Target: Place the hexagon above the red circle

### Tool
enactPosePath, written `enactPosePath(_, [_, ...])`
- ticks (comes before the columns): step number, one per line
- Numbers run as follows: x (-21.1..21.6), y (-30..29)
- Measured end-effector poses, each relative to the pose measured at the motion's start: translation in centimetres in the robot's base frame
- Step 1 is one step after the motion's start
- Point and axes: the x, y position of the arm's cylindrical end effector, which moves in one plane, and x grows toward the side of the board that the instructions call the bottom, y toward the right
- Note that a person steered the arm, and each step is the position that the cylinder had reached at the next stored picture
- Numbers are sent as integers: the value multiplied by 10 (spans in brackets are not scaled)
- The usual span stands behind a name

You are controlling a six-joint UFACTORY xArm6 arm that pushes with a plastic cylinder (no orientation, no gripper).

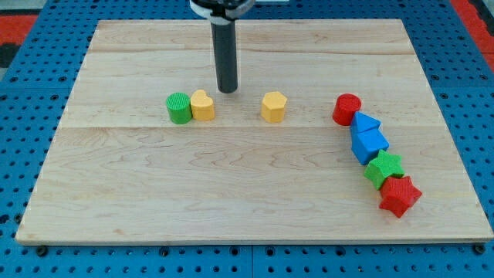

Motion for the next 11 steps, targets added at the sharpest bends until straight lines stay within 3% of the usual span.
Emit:
enactPosePath(3, [50, 43])
enactPosePath(5, [31, 125])
enactPosePath(11, [14, 102])
